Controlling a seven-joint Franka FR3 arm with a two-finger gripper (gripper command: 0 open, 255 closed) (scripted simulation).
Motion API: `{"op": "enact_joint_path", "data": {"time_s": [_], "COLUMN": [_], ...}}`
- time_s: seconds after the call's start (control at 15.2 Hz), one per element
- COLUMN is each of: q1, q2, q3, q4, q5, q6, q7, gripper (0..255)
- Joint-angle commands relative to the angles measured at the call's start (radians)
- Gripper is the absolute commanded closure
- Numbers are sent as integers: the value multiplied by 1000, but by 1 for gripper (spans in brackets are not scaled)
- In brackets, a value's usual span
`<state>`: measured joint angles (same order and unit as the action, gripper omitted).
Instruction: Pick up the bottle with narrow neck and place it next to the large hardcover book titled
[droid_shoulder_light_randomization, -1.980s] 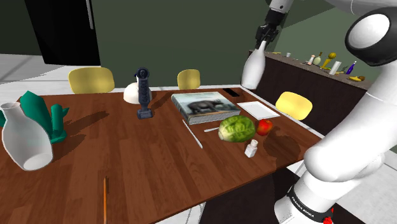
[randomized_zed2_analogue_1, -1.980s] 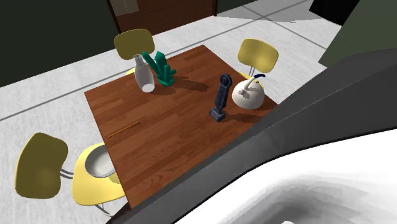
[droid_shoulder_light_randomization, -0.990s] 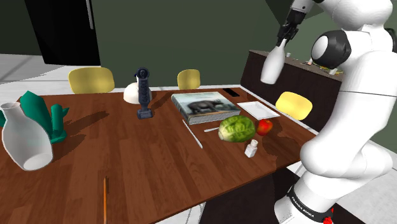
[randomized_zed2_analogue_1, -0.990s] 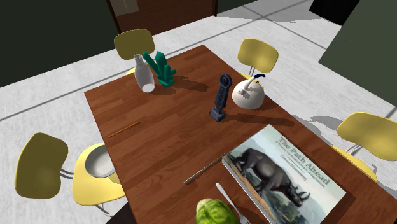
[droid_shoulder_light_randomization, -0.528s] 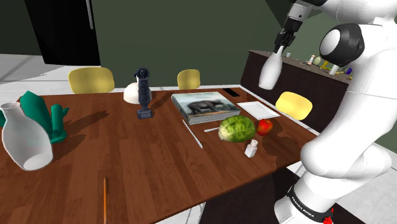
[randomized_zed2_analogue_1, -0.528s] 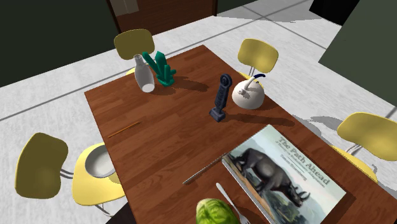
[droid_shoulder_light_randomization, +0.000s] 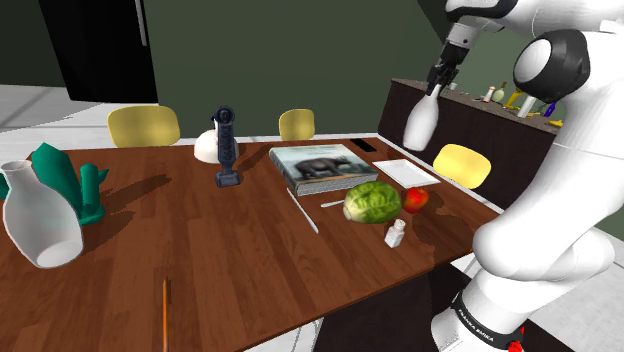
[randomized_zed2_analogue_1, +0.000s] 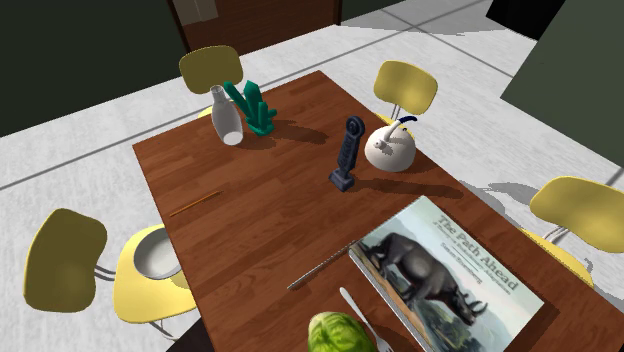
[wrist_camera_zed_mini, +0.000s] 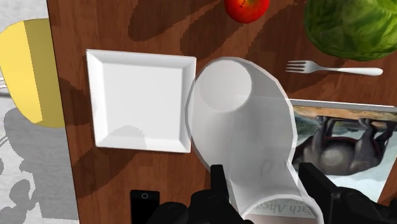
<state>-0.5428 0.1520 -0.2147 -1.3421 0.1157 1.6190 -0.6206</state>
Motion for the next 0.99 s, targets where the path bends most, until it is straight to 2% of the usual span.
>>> {"op": "enact_joint_path", "data": {"time_s": [0.0, 0.92], "q1": [3, 12], "q2": [-13, -55], "q3": [1, 5], "q4": [-44, -289], "q5": [-3, -10], "q6": [33, 237], "q7": [0, -10], "gripper": [255, 255]}}
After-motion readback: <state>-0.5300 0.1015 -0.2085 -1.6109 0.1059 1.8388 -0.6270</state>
